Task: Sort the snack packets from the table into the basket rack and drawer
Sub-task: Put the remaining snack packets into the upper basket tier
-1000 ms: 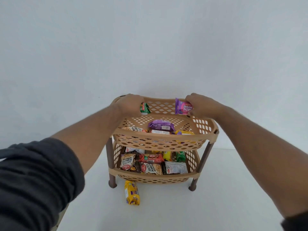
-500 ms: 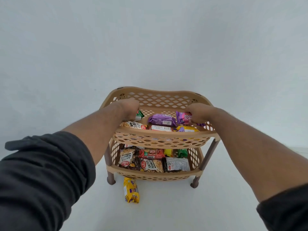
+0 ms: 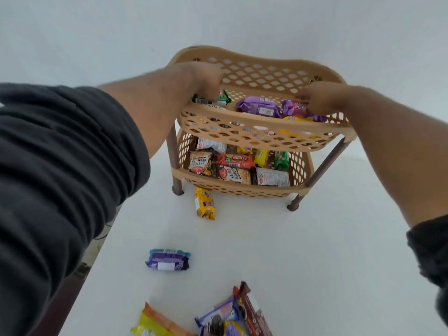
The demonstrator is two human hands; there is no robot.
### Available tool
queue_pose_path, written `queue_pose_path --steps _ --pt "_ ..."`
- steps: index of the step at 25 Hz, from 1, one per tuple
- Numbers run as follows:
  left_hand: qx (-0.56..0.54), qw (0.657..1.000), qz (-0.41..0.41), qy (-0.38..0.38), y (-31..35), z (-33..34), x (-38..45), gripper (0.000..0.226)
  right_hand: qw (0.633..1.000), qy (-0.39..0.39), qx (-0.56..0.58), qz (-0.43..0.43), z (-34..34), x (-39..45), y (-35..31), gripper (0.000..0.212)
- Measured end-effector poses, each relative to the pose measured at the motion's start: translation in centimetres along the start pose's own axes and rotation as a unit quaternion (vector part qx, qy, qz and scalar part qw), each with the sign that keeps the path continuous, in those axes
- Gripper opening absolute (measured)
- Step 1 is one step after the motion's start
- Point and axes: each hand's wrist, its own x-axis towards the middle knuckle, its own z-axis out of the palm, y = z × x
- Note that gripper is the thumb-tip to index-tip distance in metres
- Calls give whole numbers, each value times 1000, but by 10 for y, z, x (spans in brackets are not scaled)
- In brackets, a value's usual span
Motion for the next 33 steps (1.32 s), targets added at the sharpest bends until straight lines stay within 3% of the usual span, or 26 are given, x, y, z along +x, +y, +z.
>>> queue_pose_path --steps 7,12,14,17,22,28,33 --pt "-31 983 13 181 17 -9 -40 39 973 215 88 0 -29 -37 -30 36" --pt "-105 930 52 347 27 -4 -91 32 917 366 157 -31 -42 -93 -77 40" --pt "-138 906 63 395 29 2 -111 28 900 398 171 -45 -40 -121 -95 38" --pt "-173 885 98 421 26 23 -142 24 900 386 193 -64 -19 -160 -116 33" --pt "-229 886 155 373 27 95 -186 15 928 277 236 -77 46 -208 -137 25" --pt "-269 934 103 211 42 200 -219 15 950 130 283 -21 135 -239 -159 25" --pt "-284 945 146 67 74 251 -263 27 954 21 297 14 191 -265 -177 20"
